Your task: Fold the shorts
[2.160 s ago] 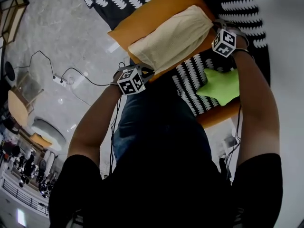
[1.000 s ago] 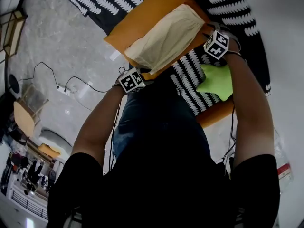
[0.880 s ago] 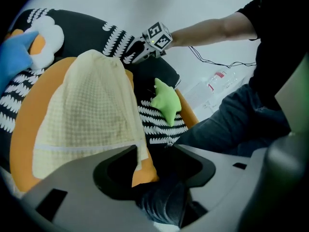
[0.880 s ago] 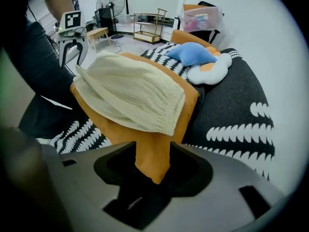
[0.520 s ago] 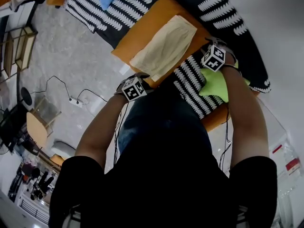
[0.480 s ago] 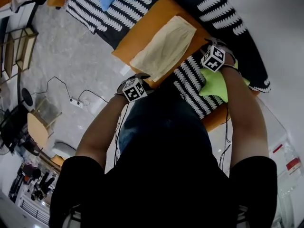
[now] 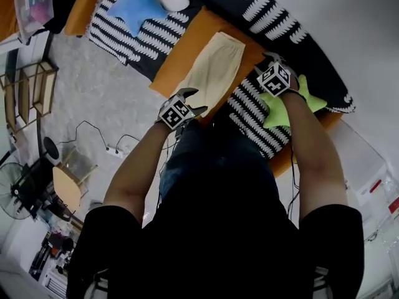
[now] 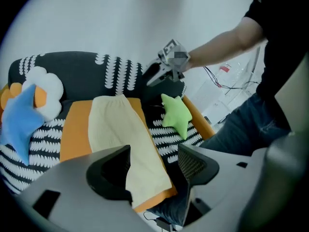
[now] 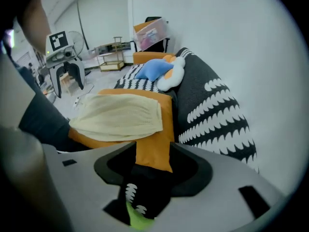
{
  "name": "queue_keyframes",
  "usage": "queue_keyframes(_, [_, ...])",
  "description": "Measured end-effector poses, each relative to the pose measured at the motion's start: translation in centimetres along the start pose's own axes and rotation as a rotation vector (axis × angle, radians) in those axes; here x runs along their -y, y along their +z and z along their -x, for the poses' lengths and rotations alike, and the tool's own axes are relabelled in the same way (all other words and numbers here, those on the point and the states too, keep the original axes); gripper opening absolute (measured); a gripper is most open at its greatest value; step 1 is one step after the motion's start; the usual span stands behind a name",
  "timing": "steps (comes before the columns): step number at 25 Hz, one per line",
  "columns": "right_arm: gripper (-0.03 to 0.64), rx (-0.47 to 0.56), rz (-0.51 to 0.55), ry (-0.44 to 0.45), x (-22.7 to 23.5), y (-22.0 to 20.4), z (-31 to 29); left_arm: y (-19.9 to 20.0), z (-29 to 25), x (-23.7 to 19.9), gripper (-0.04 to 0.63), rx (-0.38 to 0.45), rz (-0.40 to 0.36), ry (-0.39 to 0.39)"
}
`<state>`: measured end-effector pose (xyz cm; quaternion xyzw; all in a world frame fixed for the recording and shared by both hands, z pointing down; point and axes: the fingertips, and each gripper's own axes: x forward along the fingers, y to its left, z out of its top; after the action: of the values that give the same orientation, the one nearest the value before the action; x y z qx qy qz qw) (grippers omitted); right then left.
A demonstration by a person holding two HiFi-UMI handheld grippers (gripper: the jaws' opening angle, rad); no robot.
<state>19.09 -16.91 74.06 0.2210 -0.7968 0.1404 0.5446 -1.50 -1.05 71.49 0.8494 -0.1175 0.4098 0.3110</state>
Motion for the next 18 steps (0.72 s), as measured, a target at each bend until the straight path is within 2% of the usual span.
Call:
queue_keyframes(8, [0.225,0.135,-0.351,-0.008,3.4,0.9,0.4,8.3,0.1,-8.0,0.313,0.045,0.008,0.019])
queue_keyframes(13, [0.225,0.186,-0.481,0.0,4.6,1.2,-2.1,11.8,-1.2,-13.0,0.313,0.048,0.035,0.021])
queue_keyframes(18, [0.227,0.223,-0.594,0.055,3.9,2.4,-5.5,13.6,-3.5,-17.1,0.313,0.034,0.057,-0.013])
